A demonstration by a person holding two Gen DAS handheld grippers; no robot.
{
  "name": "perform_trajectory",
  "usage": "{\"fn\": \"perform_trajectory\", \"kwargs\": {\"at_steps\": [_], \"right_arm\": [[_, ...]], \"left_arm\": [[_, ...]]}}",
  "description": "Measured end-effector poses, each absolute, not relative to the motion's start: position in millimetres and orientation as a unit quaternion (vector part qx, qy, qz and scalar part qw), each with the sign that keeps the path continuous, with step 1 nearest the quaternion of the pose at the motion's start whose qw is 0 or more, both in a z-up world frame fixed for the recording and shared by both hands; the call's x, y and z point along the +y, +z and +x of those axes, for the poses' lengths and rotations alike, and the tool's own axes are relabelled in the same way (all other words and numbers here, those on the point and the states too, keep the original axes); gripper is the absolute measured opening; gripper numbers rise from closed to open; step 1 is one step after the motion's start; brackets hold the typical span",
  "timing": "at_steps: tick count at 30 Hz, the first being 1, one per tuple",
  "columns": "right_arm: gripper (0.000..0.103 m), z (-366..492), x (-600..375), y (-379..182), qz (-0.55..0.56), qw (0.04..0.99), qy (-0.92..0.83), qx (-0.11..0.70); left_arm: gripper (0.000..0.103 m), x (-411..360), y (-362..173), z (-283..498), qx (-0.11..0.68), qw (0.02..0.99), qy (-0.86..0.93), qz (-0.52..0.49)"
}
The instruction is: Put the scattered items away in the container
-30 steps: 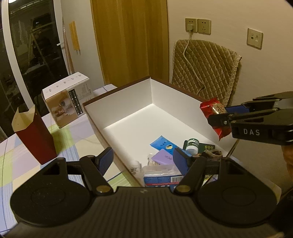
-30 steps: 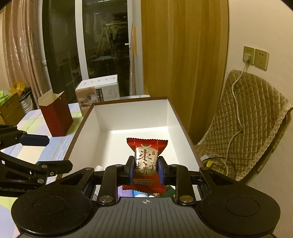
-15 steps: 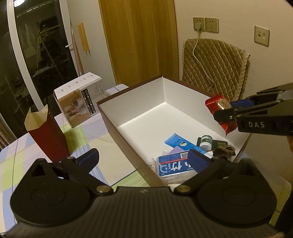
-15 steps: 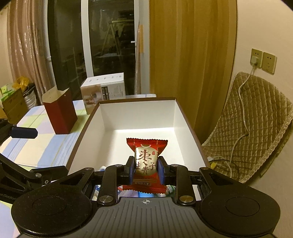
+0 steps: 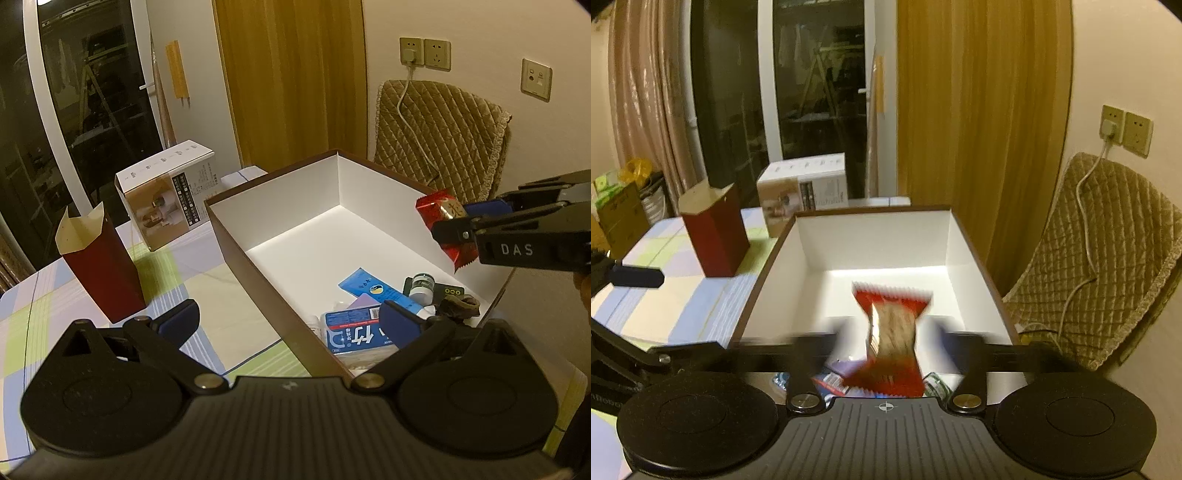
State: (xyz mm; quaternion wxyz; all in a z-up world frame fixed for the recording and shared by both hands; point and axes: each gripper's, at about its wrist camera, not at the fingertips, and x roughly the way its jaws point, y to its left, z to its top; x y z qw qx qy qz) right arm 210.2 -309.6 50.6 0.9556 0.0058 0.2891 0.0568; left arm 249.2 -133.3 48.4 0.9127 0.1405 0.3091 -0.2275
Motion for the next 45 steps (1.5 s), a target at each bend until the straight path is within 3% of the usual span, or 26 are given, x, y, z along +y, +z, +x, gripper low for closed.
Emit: {"fn": "perform_trajectory", "kwargs": {"at_steps": [27,45], "right_arm": [[0.092,196.0,-314.8,75.6,0.017,0.953,0.049,0.300],[0.092,121.1,-327.3,115.8,0.032,0.944,0.027,0.328]], "left_arm": [[0.101,-121.4,65.0,238.4,0.311,0.918,-0.218,0.118],[0.102,-118.5,105.4,160.4,0.312,0.927,-0.197,0.069]]}}
